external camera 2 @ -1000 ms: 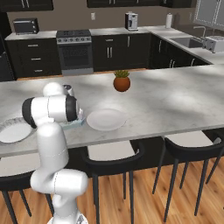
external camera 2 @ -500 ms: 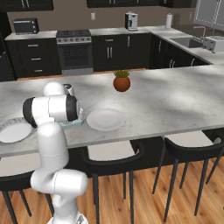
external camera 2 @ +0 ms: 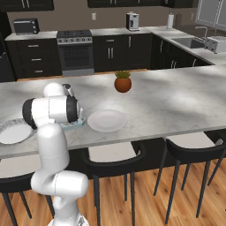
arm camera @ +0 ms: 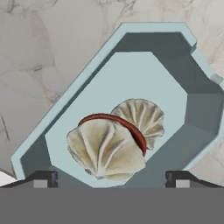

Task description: Place two dumplings into each of the tupperware containers and then place the containers in the fridge.

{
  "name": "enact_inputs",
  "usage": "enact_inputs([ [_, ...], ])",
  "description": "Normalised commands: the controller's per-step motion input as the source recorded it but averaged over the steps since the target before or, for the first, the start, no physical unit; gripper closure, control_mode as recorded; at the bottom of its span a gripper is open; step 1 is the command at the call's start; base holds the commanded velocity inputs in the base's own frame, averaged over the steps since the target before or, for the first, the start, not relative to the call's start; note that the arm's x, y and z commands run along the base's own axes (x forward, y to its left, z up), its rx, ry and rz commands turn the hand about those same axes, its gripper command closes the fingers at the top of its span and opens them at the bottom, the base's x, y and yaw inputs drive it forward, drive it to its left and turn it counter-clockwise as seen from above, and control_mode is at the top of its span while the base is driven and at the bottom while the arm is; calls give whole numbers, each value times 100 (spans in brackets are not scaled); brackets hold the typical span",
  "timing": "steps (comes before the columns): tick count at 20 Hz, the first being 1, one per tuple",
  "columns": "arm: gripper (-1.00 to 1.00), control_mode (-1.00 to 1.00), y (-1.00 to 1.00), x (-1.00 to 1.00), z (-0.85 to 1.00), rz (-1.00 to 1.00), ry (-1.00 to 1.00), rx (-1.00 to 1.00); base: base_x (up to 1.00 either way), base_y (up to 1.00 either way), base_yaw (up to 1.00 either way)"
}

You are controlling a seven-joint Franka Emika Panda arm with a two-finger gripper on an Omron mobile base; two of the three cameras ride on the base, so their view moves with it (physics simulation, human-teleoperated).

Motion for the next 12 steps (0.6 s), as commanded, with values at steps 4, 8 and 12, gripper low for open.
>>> enact_inputs([
  [4,-100,-100,13,-92,8,35,-10,-2,0,0,0],
  [8,-100,-100,12,-100,0,53,-6,-3,0,0,0],
  [12,-100,-100,3,-70,13,63,-9,-7,0,0,0],
])
